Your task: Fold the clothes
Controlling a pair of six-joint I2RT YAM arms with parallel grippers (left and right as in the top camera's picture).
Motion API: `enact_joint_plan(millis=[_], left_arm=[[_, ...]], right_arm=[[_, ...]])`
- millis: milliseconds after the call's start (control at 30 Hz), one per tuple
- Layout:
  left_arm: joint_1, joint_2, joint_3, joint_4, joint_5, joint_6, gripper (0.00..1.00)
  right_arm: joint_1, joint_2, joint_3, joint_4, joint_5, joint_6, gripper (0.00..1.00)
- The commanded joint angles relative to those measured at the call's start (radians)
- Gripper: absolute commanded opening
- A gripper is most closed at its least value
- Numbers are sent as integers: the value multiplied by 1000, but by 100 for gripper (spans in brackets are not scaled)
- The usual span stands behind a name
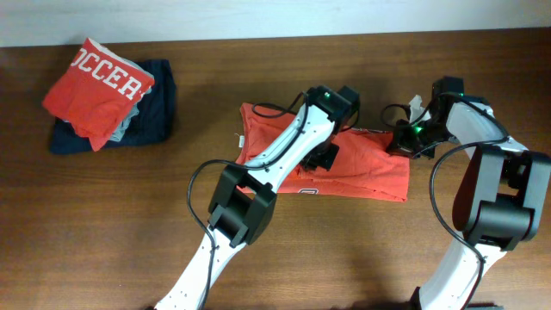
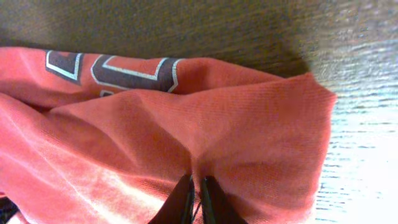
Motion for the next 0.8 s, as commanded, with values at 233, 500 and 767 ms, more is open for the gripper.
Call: enact_joint_plan(millis=[233, 500, 767], left_arm=[[11, -29, 108, -59, 72, 22, 0], [78, -57, 155, 38, 72, 21, 23], [105, -56, 154, 153, 73, 21, 23]], right_arm=[[0, -18, 228, -151, 2, -114, 45], [-56, -18, 339, -388, 136, -116, 52], [-82, -18, 174, -379, 214, -116, 53]])
